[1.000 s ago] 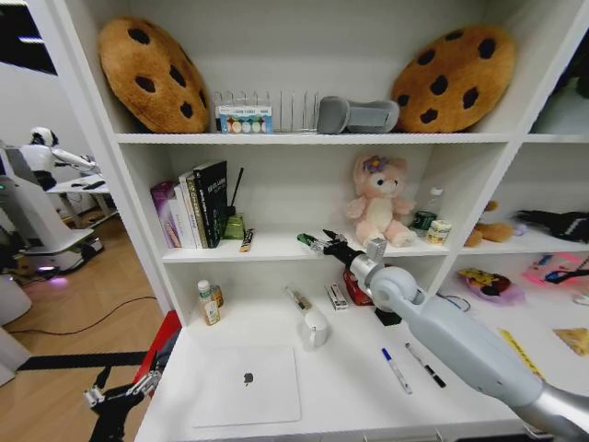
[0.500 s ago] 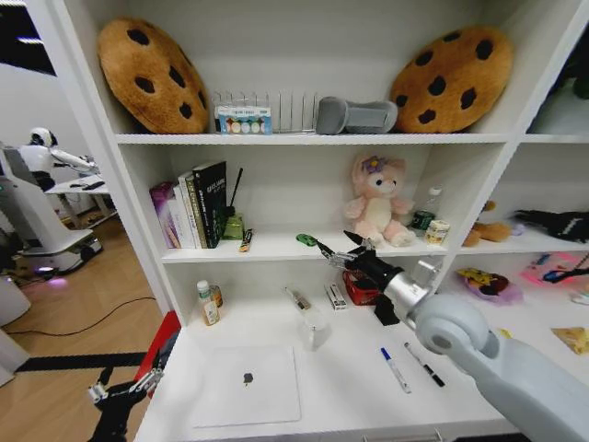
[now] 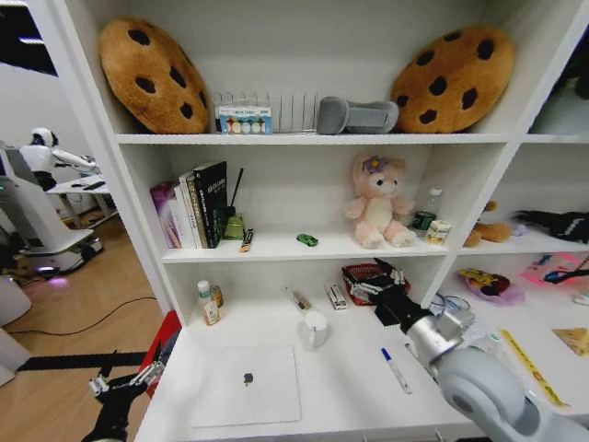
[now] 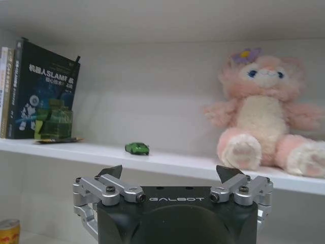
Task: Organize the objects on the table.
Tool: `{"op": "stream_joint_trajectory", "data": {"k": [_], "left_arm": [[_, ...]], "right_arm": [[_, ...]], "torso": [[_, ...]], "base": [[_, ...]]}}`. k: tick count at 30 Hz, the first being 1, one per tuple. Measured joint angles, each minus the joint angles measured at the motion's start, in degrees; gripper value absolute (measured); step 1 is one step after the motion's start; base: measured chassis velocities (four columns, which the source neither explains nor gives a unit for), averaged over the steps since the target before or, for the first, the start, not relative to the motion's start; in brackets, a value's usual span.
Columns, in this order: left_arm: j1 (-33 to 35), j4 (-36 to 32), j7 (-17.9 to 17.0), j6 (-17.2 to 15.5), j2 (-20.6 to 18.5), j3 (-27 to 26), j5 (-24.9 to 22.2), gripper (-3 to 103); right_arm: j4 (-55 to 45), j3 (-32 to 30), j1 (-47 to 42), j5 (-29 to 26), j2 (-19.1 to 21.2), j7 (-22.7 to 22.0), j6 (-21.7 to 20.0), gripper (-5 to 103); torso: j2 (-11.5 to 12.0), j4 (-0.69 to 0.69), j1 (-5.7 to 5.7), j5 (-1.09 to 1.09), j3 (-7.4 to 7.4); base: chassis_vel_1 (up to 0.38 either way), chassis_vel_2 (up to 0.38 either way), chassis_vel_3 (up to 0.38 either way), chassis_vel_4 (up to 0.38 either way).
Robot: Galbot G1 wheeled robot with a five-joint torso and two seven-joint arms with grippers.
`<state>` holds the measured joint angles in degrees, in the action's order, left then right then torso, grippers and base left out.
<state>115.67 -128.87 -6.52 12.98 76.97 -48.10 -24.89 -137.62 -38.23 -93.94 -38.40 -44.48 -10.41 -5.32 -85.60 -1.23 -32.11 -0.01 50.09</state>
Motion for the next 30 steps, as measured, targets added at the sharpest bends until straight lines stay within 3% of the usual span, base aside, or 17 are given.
{"op": "stream_joint_trajectory", "data": {"k": [4, 14, 26, 30], "left_arm": [[0.49, 0.84, 0.14, 0.76, 0.35, -0.42, -0.71, 100], [0.15, 3.53, 0.20, 1.56, 0.90, -0.25, -1.72, 100], [-0.88, 4.00, 0.87, 2.19, -0.90, -0.47, -2.08, 100], [-1.50, 4.31, 0.84, 1.76, -1.31, -0.12, -1.42, 100]], "right_arm": [[1.20, -1.88, -7.20, 5.94, -4.26, 0.64, 4.19, 100], [6.73, -4.42, -12.05, 7.83, -7.80, 1.83, 8.29, 100], [14.05, -2.97, -12.40, 5.66, -8.19, 1.38, 7.98, 100], [15.27, -2.21, -12.77, 2.67, -7.61, -0.53, 3.26, 100]], "torso": [[0.00, -0.01, 0.00, 0.00, 0.00], [0.00, 0.00, -0.01, 0.00, 0.00], [0.00, 0.00, -0.01, 0.01, 0.01], [0.01, 0.00, -0.01, 0.01, 0.01]], "base": [[0.000, 0.000, 0.000, 0.000], [0.000, 0.000, 0.000, 0.000], [0.000, 0.000, 0.000, 0.000], [0.000, 0.000, 0.000, 0.000]]}}
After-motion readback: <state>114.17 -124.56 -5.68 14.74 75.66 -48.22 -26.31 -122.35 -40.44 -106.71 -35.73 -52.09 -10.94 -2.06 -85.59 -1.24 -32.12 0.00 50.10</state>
